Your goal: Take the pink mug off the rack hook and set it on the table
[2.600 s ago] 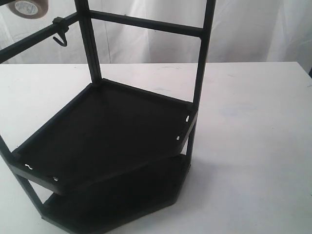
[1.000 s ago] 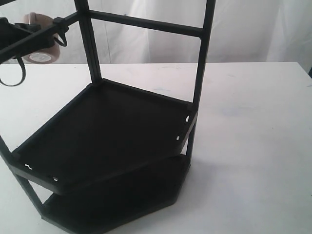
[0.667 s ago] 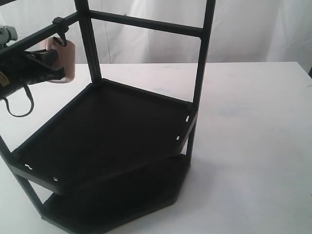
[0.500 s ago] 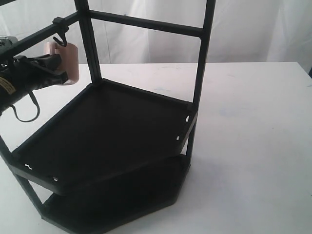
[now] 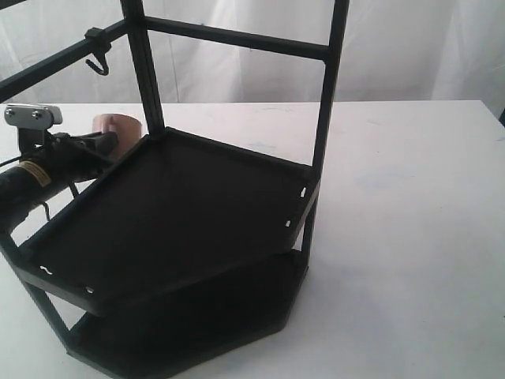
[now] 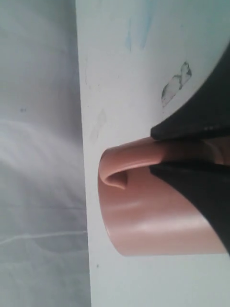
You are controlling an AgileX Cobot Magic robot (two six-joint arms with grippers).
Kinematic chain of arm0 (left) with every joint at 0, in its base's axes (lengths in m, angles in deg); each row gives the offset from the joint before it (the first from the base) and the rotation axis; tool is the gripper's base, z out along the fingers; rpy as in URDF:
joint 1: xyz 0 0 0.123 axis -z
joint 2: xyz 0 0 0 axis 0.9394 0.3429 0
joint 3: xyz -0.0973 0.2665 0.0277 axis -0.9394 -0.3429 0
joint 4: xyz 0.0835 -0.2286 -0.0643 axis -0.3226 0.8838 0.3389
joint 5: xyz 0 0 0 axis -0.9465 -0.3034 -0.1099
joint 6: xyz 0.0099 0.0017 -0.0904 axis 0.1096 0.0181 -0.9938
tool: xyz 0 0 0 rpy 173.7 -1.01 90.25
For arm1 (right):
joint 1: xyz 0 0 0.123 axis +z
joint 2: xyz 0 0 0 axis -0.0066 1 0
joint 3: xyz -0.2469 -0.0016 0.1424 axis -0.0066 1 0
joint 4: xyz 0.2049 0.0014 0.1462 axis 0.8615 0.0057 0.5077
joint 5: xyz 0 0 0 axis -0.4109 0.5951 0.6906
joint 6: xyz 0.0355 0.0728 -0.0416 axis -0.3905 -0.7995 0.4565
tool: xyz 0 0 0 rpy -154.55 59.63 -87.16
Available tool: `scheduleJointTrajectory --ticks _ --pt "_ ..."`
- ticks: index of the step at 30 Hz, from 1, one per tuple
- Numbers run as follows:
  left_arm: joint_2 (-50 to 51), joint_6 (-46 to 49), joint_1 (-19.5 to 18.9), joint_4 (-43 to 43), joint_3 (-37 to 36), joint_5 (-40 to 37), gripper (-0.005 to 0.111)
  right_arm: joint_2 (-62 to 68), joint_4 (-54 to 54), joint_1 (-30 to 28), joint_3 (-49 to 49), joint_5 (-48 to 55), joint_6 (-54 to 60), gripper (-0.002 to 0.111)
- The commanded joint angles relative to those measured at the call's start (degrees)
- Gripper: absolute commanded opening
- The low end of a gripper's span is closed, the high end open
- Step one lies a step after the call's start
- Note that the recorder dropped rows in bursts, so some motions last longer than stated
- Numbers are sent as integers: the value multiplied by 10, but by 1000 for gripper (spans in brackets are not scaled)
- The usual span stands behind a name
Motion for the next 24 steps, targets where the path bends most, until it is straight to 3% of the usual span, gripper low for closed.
scheduleJointTrajectory --ticks 1,10,24 --pt "13 5 -1 -71 39 21 0 -1 1 1 -1 -1 0 0" --pt "25 28 -1 -34 48 21 0 -1 1 1 -1 -1 0 0" --pt "68 28 -1 -78 100 21 0 -1 1 1 -1 -1 0 0"
